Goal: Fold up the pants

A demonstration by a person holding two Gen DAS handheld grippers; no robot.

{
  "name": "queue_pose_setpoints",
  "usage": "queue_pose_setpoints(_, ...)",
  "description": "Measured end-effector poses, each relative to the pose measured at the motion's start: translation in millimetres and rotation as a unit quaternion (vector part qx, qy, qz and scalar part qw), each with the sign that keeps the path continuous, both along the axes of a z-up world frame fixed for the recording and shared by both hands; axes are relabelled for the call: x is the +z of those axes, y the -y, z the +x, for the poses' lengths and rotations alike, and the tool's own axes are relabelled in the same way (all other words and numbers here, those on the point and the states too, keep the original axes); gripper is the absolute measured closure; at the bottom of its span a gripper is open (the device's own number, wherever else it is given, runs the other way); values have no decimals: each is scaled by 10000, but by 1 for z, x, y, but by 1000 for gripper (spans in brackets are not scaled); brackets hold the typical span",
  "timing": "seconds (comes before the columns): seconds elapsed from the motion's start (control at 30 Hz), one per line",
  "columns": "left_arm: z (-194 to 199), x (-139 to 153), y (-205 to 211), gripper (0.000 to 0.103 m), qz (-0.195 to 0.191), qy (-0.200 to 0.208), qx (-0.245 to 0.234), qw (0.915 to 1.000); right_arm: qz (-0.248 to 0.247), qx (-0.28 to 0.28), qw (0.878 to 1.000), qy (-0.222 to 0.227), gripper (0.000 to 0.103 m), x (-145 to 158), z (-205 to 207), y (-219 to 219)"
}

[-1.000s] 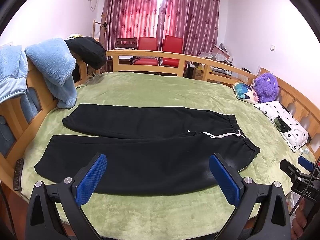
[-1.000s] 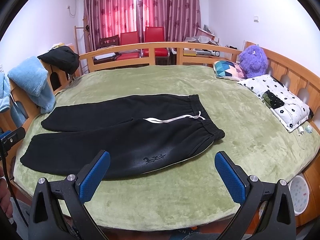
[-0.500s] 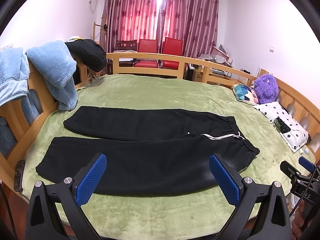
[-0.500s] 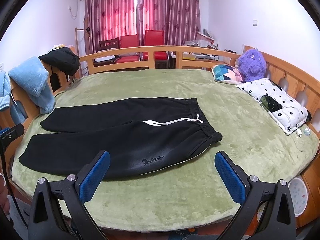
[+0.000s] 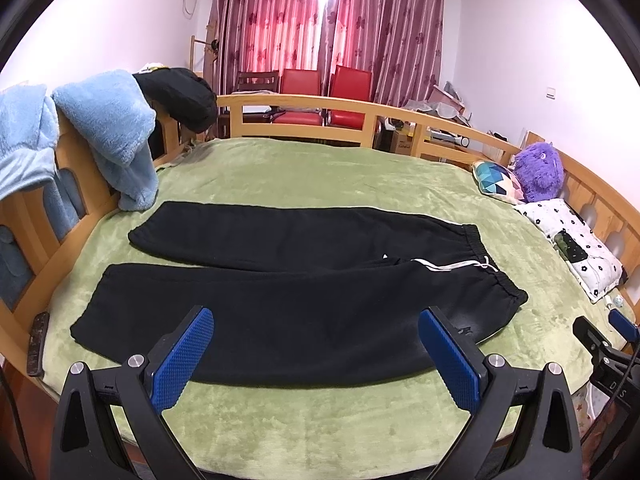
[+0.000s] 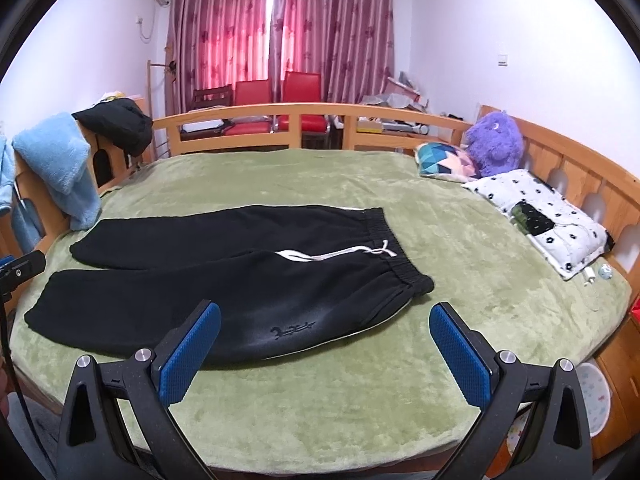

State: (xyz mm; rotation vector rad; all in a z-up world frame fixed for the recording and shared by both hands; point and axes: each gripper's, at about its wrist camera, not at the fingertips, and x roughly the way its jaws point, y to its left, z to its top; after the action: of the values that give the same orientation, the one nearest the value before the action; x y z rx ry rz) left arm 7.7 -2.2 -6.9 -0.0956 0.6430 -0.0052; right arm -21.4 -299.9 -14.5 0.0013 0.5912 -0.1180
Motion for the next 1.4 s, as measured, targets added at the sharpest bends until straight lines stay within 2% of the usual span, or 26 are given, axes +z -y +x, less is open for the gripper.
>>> queue_pose_setpoints(0.07,4,-8,-7,0,-32,-29,56,10000,14,63,9998,-172,3,-10,11,-1)
queue_pose_setpoints(0.17,16,-26,-21,0,-83,-229,43,9997,41,173,9988,-458,15,-31,28,-1)
queue_pose_setpoints(0.33,36,-64,-58,0,-548,-585,278,9964,249,274,9946,-971,17,-78,60,0)
queue_pose_setpoints(0.4,43,-81,-71,0,-579,-751,378,9948,306,200,9939,-1038,18,-93,68,3)
queue_pose_setpoints(0.47,48,-98,-84,5,-543,-812,536,9938,450,149,9930,-1086,28,-111,77,9)
queue_pose_setpoints(0.57,56,-124,-104,5,-336,-915,783,9922,653,52,9897,-1273,39,-137,92,18)
queue_pose_setpoints(0.67,63,-148,-126,7,-404,-1069,989,9885,812,-113,9863,-1435,49,-161,108,29)
queue_pose_setpoints(0.8,68,-173,-163,9,-905,-1145,1378,9797,1068,-335,9820,-1523,48,-180,127,46)
queue_pose_setpoints(0.87,68,-183,-182,16,-1130,-1106,1612,9742,1158,-433,9806,-1524,48,-186,136,52)
queue_pose_setpoints(0.93,69,-193,-198,18,-1331,-1059,1809,9687,1252,-454,9796,-1502,48,-190,144,56)
queue_pose_setpoints(1.03,74,-207,-211,21,-1563,-1193,1845,9630,1328,-519,9788,-1469,45,-194,157,59)
queue_pose_setpoints(1.23,75,-220,-215,24,-1709,-1143,2080,9563,1629,-691,9684,-1757,32,-221,180,57)
queue_pose_setpoints(1.27,72,-222,-217,34,-1686,-1159,2192,9540,1659,-707,9679,-1754,30,-225,182,56)
queue_pose_setpoints(1.3,71,-223,-216,35,-1668,-1224,2263,9518,1621,-722,9688,-1733,29,-227,184,55)
queue_pose_setpoints(1.37,63,-223,-217,35,-1653,-1178,2193,9543,1446,-720,9721,-1701,29,-225,187,51)
queue_pose_setpoints(1.4,60,-225,-219,35,-1578,-1274,2345,9507,1405,-709,9729,-1695,29,-225,188,49)
